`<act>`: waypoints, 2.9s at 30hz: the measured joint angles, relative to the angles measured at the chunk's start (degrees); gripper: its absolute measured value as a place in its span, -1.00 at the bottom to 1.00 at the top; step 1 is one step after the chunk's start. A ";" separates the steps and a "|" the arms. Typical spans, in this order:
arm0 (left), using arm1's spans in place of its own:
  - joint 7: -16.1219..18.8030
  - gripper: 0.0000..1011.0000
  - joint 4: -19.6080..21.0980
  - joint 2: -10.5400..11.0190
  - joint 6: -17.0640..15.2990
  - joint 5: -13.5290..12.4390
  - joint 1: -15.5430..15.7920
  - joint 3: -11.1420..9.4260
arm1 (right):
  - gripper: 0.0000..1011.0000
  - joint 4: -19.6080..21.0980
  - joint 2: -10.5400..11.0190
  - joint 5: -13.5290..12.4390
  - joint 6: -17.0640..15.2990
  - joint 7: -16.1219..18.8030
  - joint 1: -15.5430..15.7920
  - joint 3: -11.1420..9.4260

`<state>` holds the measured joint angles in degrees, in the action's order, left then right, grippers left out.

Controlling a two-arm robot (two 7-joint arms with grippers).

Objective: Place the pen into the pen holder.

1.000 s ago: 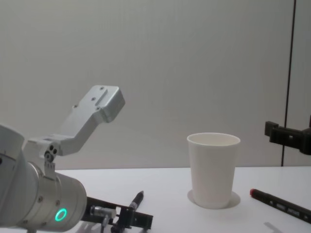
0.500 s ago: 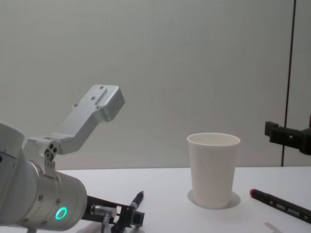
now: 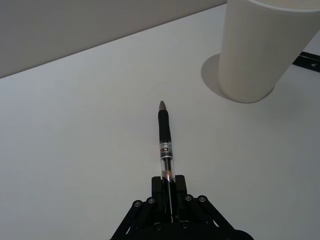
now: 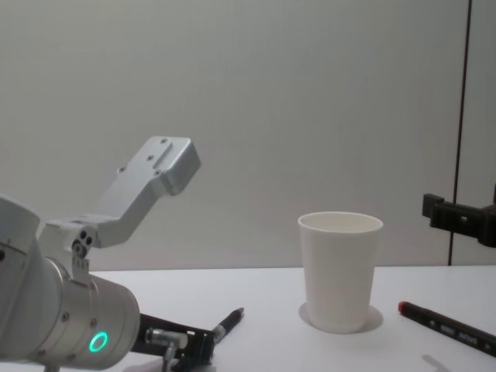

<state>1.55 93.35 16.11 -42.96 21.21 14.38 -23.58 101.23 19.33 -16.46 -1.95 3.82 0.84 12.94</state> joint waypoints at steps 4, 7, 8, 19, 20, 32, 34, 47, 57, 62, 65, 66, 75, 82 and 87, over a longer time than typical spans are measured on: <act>-0.03 -0.70 0.00 -0.01 0.00 -0.07 0.00 0.02 | 0.98 0.00 0.00 0.00 0.00 0.00 0.00 0.00; -0.03 -0.70 0.00 -0.02 0.00 -0.12 0.00 0.02 | 0.98 0.00 0.00 0.00 0.00 0.00 0.00 0.00; -0.04 -0.70 0.00 -0.01 0.00 -0.14 0.00 0.02 | 0.98 0.00 0.00 0.00 0.00 0.00 0.00 0.00; -0.39 -0.70 0.26 0.30 1.69 -0.23 -0.40 0.35 | 0.98 0.00 0.00 0.00 0.00 0.00 0.00 0.00; -0.45 -0.70 0.34 0.37 2.13 -0.22 -0.47 0.40 | 0.98 0.00 0.00 0.00 0.00 0.00 0.00 0.00; -1.61 -0.70 3.06 2.84 9.73 1.10 -2.26 2.31 | 0.98 0.00 0.00 0.00 0.00 0.00 0.00 0.00; -2.22 -0.70 3.82 3.70 11.45 1.46 -2.81 2.86 | 0.98 0.00 0.00 0.00 0.00 0.00 0.00 0.00; -8.78 -0.70 7.30 8.99 20.78 4.47 -6.18 5.55 | 0.98 0.00 0.00 0.00 0.00 0.00 0.00 0.00; -16.66 -0.70 8.68 12.16 26.59 6.48 -8.09 6.67 | 0.98 0.00 0.00 0.00 0.00 0.00 0.00 0.00; -20.45 -0.70 8.72 12.65 28.47 6.81 -8.23 6.67 | 0.98 0.00 0.00 0.00 0.00 0.01 0.00 0.00; -23.06 -0.70 8.50 12.68 29.62 6.86 -8.07 6.48 | 0.98 0.00 0.00 0.00 0.00 0.00 0.00 0.00; -23.65 -0.70 8.44 12.68 29.88 6.86 -8.02 6.45 | 0.98 0.00 0.00 0.00 0.00 0.00 0.00 0.00; -31.27 -0.70 6.65 11.18 32.89 6.42 -6.31 5.17 | 0.98 0.00 0.00 0.00 0.00 0.00 0.00 0.00; -35.49 -0.70 5.01 9.39 34.71 5.75 -4.66 3.99 | 0.98 0.00 0.00 0.00 0.00 0.00 0.00 0.00; -36.92 -0.70 4.34 8.61 35.37 5.38 -3.89 3.44 | 0.98 0.00 0.00 0.00 0.01 0.00 0.00 0.00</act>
<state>-35.36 97.69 24.72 -7.59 26.59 10.49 -20.14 101.23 19.33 -16.46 -1.95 3.83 0.84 12.94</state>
